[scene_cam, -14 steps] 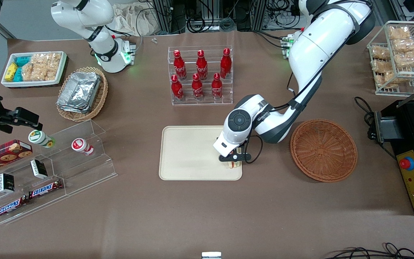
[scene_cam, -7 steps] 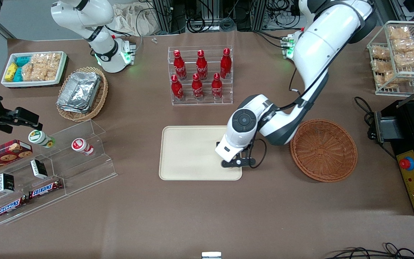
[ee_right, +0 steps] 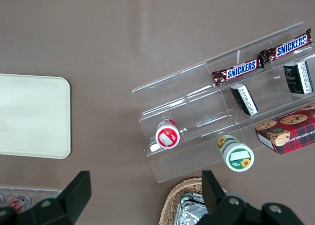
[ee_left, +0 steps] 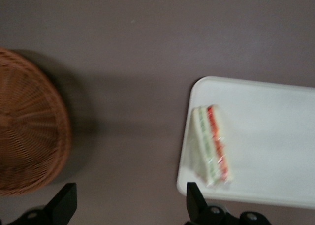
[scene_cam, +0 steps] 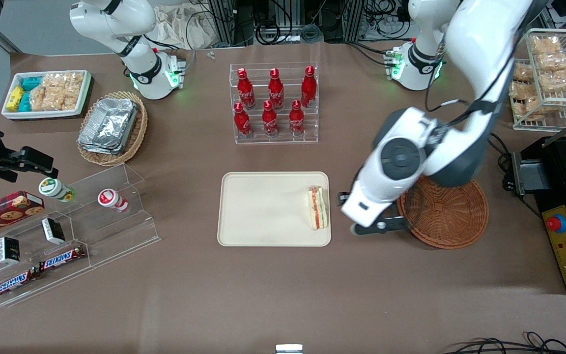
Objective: Place sandwich from basket to tray
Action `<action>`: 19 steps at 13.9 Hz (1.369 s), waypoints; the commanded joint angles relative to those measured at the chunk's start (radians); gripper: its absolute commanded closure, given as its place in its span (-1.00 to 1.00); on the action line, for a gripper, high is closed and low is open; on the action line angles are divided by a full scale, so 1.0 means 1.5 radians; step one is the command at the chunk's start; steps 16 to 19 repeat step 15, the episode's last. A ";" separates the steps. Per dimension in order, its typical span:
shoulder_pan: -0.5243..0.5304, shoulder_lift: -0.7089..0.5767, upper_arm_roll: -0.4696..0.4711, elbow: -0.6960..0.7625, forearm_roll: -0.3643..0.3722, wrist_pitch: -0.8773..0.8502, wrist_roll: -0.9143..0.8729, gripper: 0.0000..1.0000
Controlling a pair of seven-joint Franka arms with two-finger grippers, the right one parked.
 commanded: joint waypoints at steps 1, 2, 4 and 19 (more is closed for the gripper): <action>0.054 -0.079 0.015 -0.023 -0.039 -0.066 0.123 -1.00; 0.054 -0.096 0.042 -0.027 -0.041 -0.091 0.148 -1.00; 0.056 -0.141 0.084 -0.054 -0.056 -0.106 0.238 -1.00; 0.054 -0.262 0.274 -0.122 -0.095 -0.145 0.633 -1.00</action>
